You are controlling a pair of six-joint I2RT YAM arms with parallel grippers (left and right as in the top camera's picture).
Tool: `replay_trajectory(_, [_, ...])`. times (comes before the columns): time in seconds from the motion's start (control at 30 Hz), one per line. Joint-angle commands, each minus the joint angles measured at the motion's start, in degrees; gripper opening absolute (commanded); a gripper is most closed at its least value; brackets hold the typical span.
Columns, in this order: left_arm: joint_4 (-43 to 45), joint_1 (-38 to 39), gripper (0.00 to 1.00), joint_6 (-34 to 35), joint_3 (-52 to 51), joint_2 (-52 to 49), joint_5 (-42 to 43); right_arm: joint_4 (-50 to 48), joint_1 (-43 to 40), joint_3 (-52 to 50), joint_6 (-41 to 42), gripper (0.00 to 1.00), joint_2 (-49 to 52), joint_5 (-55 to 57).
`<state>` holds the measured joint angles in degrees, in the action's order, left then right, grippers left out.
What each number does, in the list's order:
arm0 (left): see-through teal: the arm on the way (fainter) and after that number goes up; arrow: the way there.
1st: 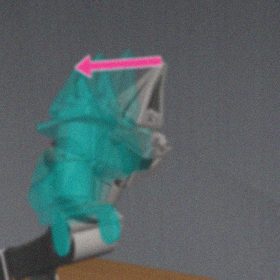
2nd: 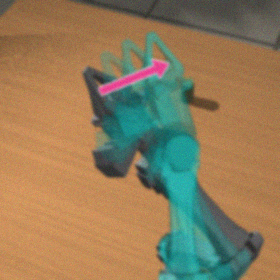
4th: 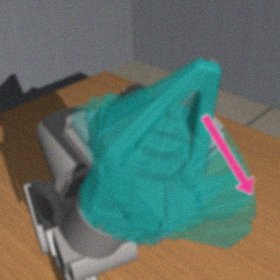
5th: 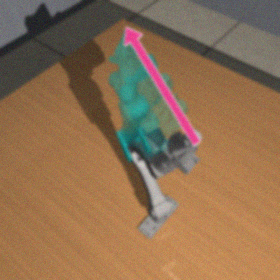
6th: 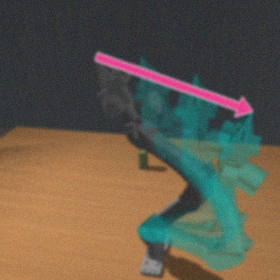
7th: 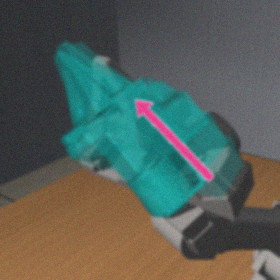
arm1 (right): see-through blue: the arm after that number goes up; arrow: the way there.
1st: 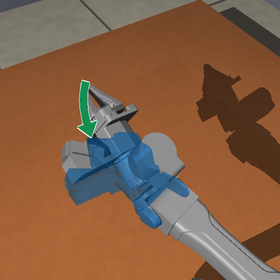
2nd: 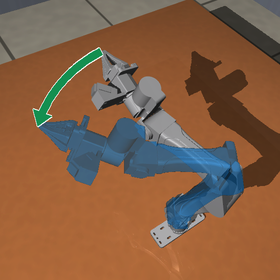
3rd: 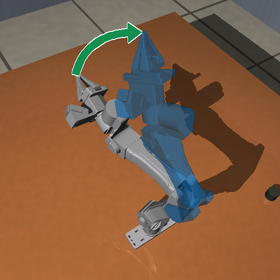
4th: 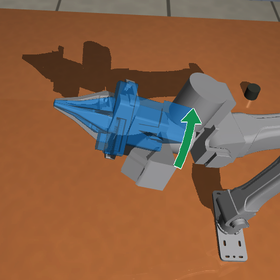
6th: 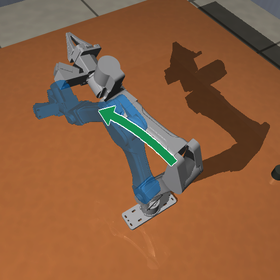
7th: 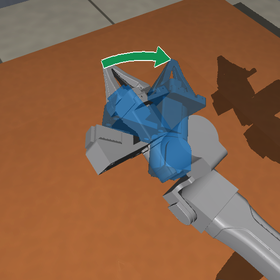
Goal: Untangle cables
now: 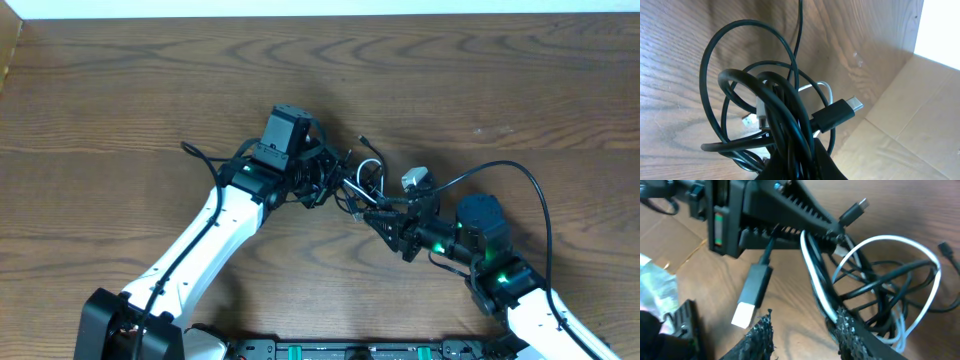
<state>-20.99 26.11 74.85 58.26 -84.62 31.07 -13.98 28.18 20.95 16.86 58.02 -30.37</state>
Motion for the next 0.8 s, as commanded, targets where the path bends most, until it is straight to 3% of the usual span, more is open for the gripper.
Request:
replay_trajectory(0.0, [0.0, 0.5, 0.08, 0.5, 1.6, 1.2, 1.3, -0.1, 0.4, 0.8, -1.7, 0.38, -0.3, 3.1])
replay_trajectory(0.77, [-3.0, 0.5, 0.08, -1.9, 1.6, 1.2, 3.3, 0.1, 0.4, 0.8, -1.3, 0.35, -0.2, 2.8])
